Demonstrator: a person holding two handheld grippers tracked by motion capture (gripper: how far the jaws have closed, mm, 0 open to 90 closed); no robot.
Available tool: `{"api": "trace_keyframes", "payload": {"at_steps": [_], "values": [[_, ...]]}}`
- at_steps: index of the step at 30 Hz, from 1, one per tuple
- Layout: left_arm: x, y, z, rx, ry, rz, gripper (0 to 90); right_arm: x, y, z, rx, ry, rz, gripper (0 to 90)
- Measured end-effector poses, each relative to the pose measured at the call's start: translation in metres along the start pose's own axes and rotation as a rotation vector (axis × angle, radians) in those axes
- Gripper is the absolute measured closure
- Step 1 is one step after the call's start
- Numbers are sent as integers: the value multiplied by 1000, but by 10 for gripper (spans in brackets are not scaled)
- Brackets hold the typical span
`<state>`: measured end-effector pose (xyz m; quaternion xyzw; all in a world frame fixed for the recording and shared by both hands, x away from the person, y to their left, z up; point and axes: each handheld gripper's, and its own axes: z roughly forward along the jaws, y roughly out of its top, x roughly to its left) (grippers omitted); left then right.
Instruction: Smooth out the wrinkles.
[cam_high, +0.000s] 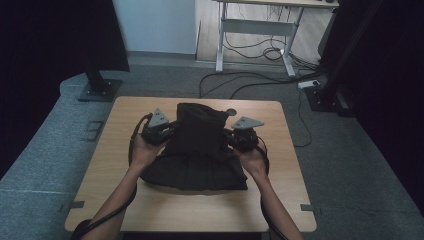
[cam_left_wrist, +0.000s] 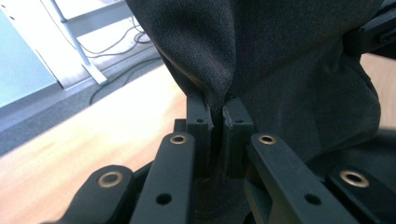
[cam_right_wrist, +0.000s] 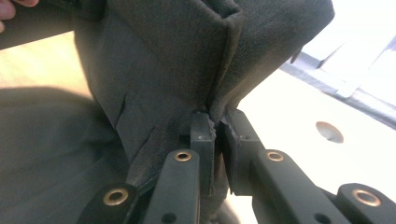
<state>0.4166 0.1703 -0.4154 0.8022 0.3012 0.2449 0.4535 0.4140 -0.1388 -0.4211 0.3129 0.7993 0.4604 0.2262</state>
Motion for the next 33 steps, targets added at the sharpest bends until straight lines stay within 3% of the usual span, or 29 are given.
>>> {"api": "trace_keyframes", "payload": {"at_steps": [6, 12, 19, 24, 26, 30, 33], "values": [[-15, -26, -5, 55, -20, 35, 832, 17, -32, 2, 47, 50, 19, 828], [-24, -55, -8, 94, -53, 2, 829, 31, -57, 6, 74, 91, 51, 833], [-31, -85, -13, 129, -73, -33, 828, 39, -73, 8, 86, 141, 85, 857], [-37, -93, -13, 152, -88, -26, 823, 49, -77, 9, 104, 170, 73, 855], [-36, -94, -17, 140, -103, -45, 804, 50, -77, 8, 104, 176, 78, 844], [-26, -90, -29, 100, -117, -90, 666, 46, -76, 1, 87, 175, 112, 783], [-18, -82, -44, 70, -117, -90, 575, 42, -74, -5, 76, 174, 132, 710]]}}
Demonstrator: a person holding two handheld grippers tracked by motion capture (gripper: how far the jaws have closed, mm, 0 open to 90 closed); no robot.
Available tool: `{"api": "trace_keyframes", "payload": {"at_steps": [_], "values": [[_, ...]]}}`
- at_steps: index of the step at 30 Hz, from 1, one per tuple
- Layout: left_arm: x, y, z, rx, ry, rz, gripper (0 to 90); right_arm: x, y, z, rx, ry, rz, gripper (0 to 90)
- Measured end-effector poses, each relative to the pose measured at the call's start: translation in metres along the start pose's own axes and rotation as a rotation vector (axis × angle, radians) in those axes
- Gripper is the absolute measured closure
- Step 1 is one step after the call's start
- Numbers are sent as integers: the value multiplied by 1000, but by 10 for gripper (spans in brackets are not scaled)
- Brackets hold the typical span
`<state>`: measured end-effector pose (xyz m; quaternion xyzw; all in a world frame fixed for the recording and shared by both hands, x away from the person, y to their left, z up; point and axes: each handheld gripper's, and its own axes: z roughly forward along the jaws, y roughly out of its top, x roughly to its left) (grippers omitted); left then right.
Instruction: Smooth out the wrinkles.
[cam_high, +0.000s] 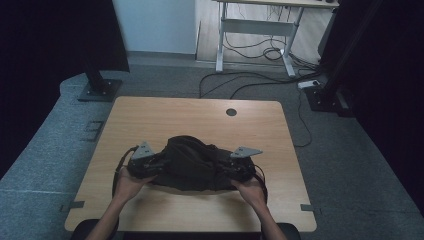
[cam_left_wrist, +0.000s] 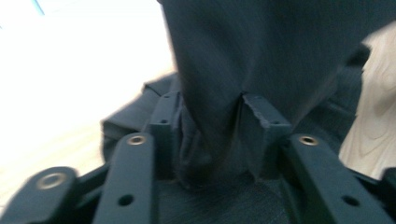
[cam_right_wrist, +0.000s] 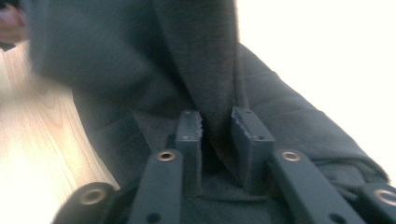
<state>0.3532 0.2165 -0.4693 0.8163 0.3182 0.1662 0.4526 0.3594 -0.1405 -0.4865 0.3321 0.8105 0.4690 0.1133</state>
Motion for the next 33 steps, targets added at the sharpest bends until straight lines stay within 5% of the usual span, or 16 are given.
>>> {"api": "trace_keyframes", "payload": {"at_steps": [7, 13, 21, 26, 33], "values": [[22, 11, -37, -46, 59, -10, 481, -9, 2, -26, -18, -28, -9, 591], [33, 15, -26, -12, 84, -50, 432, -21, 1, -37, -26, -53, 15, 467], [9, 18, 7, 49, 24, 0, 384, -25, -1, -48, -49, -19, -8, 423], [-1, 18, 10, 53, -3, 8, 364, -34, -8, -68, -78, -53, 41, 402], [-26, 14, 23, 116, -76, 52, 291, -21, -6, -37, -6, -46, 92, 270]]}}
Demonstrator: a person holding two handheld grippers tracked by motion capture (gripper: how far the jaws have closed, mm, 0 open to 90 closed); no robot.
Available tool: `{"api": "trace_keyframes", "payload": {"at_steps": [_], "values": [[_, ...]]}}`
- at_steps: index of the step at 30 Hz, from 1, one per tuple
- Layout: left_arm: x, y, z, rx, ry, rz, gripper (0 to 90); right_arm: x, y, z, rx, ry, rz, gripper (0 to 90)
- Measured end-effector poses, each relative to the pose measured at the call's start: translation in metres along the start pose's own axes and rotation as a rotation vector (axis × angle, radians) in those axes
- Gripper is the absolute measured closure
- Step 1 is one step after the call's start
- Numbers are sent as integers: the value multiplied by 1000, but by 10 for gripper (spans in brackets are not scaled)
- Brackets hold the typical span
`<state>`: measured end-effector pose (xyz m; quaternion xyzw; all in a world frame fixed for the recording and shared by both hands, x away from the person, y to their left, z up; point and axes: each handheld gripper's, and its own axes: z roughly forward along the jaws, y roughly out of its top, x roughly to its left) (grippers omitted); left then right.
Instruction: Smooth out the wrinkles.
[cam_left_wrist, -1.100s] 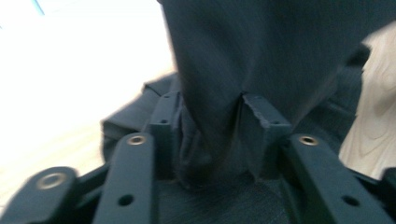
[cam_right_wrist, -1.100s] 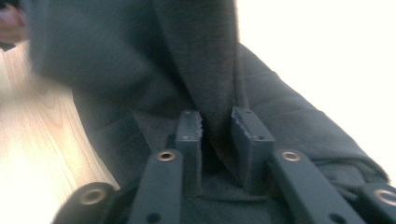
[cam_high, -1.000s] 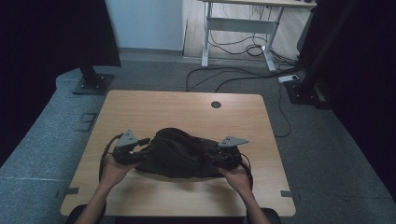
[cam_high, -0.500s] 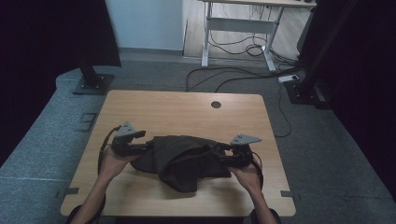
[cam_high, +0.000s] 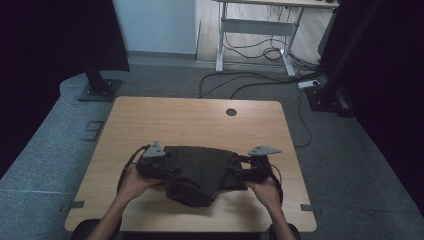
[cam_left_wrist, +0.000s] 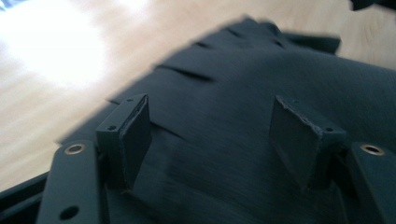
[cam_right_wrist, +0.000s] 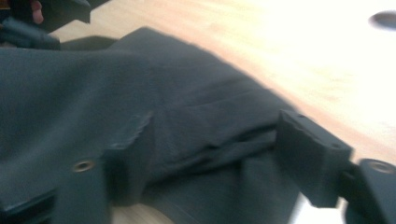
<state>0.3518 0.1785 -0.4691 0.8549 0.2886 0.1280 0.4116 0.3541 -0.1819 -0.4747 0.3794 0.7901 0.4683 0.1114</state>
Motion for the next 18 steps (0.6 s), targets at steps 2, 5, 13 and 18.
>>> {"api": "trace_keyframes", "payload": {"at_steps": [2, 5, 13, 18], "values": [[-6, -6, 5, 37, 3, 15, 283, 10, 0, 14, 33, 3, 13, 231], [-12, -18, 11, 88, 9, 25, 283, 28, 0, 32, 80, -2, 4, 195], [-18, -50, 18, 132, 41, 30, 277, 50, -18, 61, 187, -83, -79, 142], [-22, -60, 20, 106, 72, 33, 278, 49, -34, 64, 215, -121, -75, 140]]}}
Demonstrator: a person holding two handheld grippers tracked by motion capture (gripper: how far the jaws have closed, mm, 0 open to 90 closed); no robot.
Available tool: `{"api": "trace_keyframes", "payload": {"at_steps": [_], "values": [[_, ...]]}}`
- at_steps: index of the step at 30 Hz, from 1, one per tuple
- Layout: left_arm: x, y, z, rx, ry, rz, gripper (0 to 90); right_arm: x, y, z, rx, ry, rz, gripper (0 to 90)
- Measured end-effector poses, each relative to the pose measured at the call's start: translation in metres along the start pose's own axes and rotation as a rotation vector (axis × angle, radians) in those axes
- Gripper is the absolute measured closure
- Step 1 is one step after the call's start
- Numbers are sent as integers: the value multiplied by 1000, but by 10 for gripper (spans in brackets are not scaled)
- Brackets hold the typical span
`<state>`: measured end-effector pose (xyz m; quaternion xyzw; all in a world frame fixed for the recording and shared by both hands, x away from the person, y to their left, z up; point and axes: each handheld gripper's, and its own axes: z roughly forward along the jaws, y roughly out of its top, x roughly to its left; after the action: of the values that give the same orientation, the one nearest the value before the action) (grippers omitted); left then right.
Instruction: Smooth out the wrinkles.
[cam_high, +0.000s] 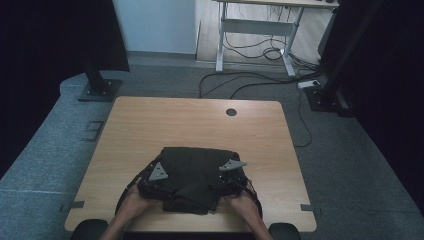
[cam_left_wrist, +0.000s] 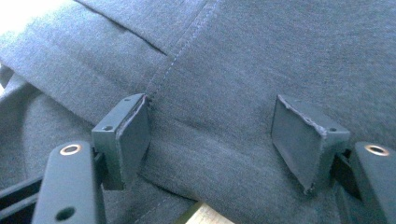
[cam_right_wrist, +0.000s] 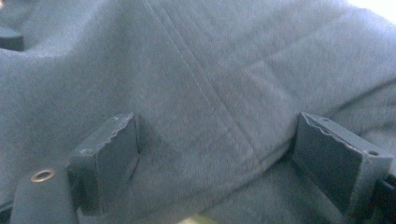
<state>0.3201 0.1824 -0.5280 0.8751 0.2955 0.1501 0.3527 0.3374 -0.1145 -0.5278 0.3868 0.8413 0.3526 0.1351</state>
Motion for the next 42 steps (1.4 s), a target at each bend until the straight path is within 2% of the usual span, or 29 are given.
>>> {"api": "trace_keyframes", "payload": {"at_steps": [3, 7, 8, 11, 15, 22, 27, 34, 42], "values": [[-3, -2, -2, 9, 24, -2, 277, 0, -5, 0, -9, -1, 20, 141], [-3, -9, -6, 19, 70, -42, 272, 0, -8, 1, -9, -11, 37, 140], [-2, -11, -5, 36, 77, -51, 268, 0, -8, 2, -5, -16, 42, 140], [4, -14, -2, 42, 85, -83, 268, 0, -7, 5, -1, -39, 34, 140], [10, -9, 5, 45, 113, -82, 269, -3, -4, 10, -6, -53, 41, 140], [27, 7, 21, 54, 138, -103, 270, -23, 9, 24, -13, -81, 63, 140], [41, 16, 32, 53, 139, -121, 270, -38, 20, 34, -17, -102, 87, 142], [57, 23, 44, 34, 140, -144, 272, -52, 29, 44, -29, -117, 101, 143], [75, 35, 57, 36, 169, -172, 272, -67, 41, 57, -42, -134, 122, 142]]}}
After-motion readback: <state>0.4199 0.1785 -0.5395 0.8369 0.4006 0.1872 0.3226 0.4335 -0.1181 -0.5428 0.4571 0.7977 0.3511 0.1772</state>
